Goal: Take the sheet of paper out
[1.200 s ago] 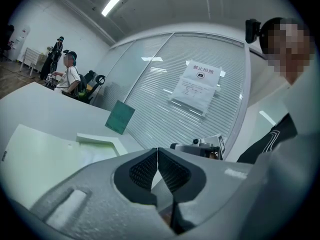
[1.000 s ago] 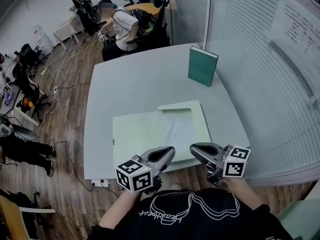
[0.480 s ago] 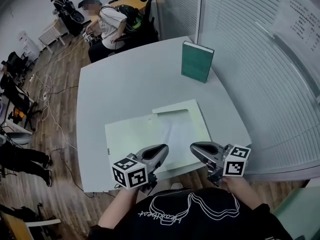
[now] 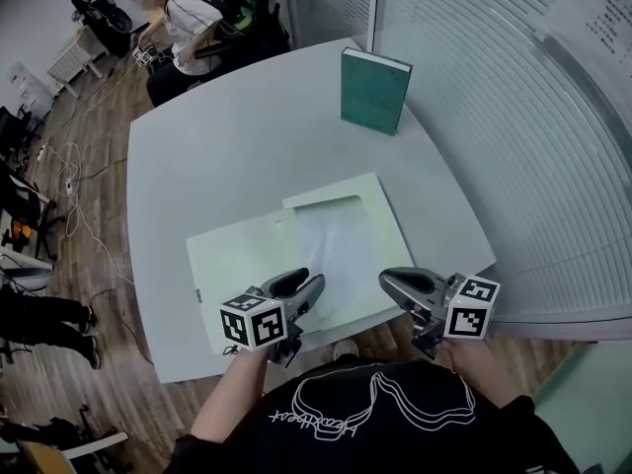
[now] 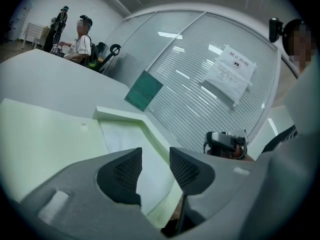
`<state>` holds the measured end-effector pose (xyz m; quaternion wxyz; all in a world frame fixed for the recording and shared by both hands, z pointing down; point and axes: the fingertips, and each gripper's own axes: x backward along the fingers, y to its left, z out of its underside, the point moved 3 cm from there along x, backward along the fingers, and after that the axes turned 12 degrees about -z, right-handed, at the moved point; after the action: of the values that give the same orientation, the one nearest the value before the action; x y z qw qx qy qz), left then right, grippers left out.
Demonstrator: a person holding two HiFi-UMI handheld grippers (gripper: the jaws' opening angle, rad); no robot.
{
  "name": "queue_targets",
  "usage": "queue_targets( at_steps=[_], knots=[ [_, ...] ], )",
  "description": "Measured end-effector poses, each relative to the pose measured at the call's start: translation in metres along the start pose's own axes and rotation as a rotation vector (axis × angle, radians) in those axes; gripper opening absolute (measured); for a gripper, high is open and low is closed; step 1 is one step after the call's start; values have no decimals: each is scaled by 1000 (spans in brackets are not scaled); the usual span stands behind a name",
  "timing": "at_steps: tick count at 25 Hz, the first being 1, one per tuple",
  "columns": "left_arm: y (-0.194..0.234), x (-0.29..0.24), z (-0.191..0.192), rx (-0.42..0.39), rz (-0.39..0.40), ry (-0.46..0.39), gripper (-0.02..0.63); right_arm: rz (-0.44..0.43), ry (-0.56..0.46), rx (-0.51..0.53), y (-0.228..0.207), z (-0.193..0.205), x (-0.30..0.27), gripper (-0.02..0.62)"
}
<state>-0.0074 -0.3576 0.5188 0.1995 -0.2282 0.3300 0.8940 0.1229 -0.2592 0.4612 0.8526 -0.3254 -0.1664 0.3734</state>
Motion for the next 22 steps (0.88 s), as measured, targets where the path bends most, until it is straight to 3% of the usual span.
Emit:
queue_targets(
  at_steps=[16,22],
  knots=[
    [62,-59,30,83,-137,185,207,50,-7,-52,-22,10,15,11],
    [65,-73,44,105,-136,272,207,70,-26,-70,-24,17,25,9]
  ],
)
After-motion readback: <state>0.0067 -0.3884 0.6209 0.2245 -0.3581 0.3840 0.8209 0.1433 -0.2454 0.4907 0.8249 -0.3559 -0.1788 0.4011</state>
